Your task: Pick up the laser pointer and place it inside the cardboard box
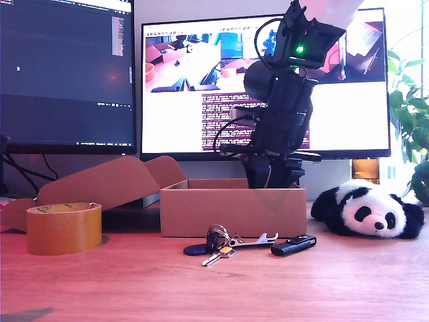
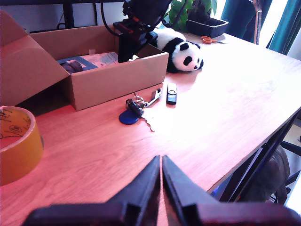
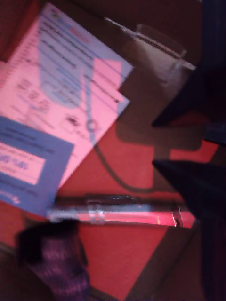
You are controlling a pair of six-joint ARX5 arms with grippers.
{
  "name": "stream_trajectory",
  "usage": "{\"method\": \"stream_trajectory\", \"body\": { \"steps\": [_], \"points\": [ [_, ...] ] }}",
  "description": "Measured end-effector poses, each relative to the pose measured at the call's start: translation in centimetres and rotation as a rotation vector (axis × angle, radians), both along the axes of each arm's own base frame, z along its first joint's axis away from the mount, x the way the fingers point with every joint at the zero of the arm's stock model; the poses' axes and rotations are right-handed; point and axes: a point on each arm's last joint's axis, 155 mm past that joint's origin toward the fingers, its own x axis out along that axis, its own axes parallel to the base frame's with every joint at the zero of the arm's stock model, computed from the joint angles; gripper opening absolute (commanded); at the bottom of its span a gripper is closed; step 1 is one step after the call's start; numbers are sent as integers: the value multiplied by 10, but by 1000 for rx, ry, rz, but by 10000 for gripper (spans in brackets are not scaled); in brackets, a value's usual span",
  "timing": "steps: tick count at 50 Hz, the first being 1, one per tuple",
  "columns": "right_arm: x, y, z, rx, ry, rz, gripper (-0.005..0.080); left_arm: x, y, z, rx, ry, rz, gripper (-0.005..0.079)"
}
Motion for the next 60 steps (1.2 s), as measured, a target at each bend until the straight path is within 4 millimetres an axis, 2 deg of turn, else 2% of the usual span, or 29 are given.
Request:
{"method": "stream_trajectory", "body": {
  "steps": [16,20,23,31,36,44,52,56,60],
  "points": [
    [-4,-1,-2,-17,9,28,-10,0,0,0,0,0,0,-19],
    [-3,-1,4,-14,-2,31,-10,0,0,0,0,0,0,-19],
    [0,0,12,-3,-26,31,-10,0,0,0,0,0,0,-19],
    [19,10,61,85,-169,-4,-10,0,0,0,0,0,0,-19],
    [23,11,86,123,-211,-31,-10,0,0,0,0,0,0,-19],
    [25,4,97,64,-264,-14,-10,0,0,0,0,0,0,-19],
    [20,11,103,52,-281,16,-10,0,0,0,0,0,0,-19],
    [15,12,119,64,-305,22,-10,0,0,0,0,0,0,-19],
    [11,10,148,87,-357,21,-10,0,0,0,0,0,0,-19]
  ]
}}
